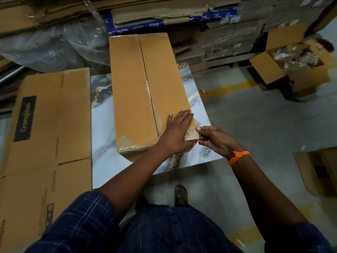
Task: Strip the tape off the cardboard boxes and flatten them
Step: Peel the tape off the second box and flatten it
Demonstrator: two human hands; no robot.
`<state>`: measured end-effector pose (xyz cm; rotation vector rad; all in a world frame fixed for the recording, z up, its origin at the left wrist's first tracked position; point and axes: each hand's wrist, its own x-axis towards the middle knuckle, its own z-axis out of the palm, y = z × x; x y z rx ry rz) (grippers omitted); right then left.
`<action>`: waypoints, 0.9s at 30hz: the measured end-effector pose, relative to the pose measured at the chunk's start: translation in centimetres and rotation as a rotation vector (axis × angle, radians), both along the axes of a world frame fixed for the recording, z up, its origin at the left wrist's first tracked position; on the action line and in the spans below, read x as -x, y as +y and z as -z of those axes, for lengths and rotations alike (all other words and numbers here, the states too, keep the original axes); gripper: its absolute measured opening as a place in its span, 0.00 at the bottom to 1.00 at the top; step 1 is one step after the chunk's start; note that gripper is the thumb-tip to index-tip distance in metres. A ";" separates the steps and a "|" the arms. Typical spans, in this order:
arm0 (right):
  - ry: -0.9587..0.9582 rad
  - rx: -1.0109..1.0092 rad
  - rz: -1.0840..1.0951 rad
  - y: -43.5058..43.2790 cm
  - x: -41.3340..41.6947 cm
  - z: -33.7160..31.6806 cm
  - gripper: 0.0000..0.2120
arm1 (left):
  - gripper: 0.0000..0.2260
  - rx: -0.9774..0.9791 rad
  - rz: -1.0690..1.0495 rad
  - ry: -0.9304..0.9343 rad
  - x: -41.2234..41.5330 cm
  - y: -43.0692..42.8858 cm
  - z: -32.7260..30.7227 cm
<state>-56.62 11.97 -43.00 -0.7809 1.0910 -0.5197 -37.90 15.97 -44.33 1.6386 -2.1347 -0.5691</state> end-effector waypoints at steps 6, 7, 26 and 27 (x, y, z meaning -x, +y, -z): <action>-0.006 0.068 -0.010 0.7 0.1 0.4 0.09 | 0.43 -0.063 0.044 0.127 -0.8 -0.3 -0.4; 0.025 0.108 -0.026 0.9 0.1 0.6 0.12 | 0.44 -0.097 0.064 0.163 -1.4 -0.4 -0.6; 0.118 0.073 0.078 3.2 0.7 -0.1 0.19 | 0.27 0.092 0.070 0.176 -2.1 0.7 0.5; 0.107 0.068 0.084 3.2 0.8 -0.3 0.17 | 0.26 0.109 0.064 0.181 -2.0 0.7 0.4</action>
